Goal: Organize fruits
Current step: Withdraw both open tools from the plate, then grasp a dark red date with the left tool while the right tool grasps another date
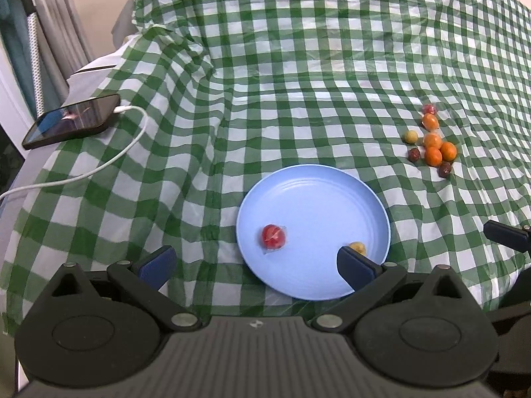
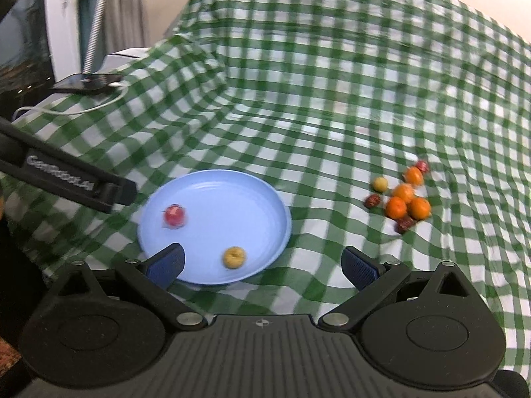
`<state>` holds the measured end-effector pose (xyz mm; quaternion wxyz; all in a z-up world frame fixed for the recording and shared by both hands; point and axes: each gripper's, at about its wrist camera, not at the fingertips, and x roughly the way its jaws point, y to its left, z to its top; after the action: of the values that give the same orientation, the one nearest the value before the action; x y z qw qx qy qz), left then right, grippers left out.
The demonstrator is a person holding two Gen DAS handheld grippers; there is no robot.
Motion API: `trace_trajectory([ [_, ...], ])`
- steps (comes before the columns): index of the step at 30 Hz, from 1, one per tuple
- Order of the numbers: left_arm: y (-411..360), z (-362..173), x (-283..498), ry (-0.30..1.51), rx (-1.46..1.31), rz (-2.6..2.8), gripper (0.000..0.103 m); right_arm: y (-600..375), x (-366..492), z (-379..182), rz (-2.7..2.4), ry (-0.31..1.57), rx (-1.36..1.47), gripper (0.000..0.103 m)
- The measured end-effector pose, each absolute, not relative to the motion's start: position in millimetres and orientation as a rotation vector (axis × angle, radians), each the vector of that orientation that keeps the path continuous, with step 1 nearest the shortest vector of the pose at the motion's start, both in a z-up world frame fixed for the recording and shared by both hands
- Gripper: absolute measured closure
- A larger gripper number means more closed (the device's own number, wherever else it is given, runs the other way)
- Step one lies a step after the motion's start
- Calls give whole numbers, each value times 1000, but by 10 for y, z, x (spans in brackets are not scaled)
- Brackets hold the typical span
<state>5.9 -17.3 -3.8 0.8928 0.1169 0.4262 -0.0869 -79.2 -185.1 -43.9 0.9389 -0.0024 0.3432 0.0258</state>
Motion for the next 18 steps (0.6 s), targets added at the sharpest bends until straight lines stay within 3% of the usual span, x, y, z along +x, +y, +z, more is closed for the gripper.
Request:
trace_trajectory([
  [15,-884,-125,525,927,292,-254,0,-3206,-143,-1063,-331,684,12,4],
  [18,-1046,-189,623,938,313,-257,0,-3403,78,-1234,-317,686,-5,12],
])
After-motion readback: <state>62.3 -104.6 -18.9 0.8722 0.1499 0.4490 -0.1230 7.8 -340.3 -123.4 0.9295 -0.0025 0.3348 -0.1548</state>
